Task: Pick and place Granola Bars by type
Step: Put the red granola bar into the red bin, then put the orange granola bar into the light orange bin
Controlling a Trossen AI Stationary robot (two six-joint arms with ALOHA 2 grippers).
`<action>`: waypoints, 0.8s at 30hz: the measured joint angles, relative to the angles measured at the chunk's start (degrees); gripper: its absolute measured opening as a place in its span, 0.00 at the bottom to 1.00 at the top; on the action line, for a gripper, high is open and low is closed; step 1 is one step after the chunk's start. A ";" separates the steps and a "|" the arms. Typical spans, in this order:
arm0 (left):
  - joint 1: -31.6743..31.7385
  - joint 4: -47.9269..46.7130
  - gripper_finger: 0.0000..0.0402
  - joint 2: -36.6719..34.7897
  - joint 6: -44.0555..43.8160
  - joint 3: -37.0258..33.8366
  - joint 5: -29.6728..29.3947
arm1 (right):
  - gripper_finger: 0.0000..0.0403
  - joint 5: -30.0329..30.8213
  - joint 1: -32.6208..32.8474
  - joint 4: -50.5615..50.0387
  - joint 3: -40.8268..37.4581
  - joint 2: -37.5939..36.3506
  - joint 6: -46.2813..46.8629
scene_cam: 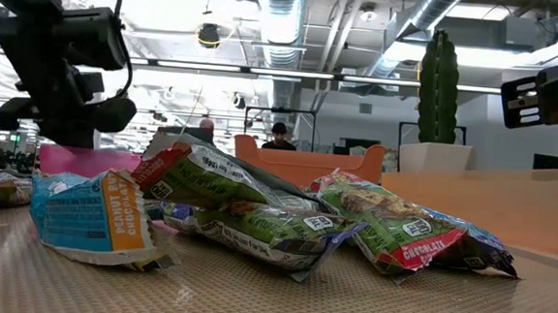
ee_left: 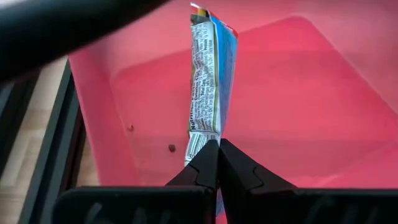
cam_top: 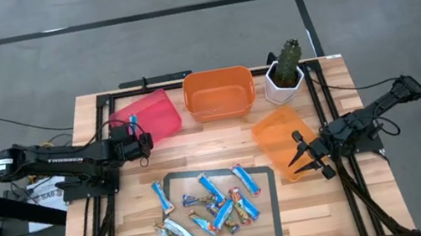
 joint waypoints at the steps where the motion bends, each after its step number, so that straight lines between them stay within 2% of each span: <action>1: 0.00 0.09 0.00 0.02 1.02 0.00 -0.06 | 0.30 0.00 0.00 -0.02 0.00 0.00 0.00; 7: 0.00 0.15 0.02 0.02 2.83 0.00 -0.83 | 0.30 0.00 0.00 -0.01 0.00 0.00 0.00; 18: 0.00 1.98 0.22 0.02 5.91 0.00 -0.93 | 0.30 0.00 0.00 -0.02 0.00 0.01 0.00; 24: -0.87 6.26 0.24 -1.82 10.80 0.00 -2.09 | 0.30 0.00 0.00 -0.01 0.00 0.01 0.00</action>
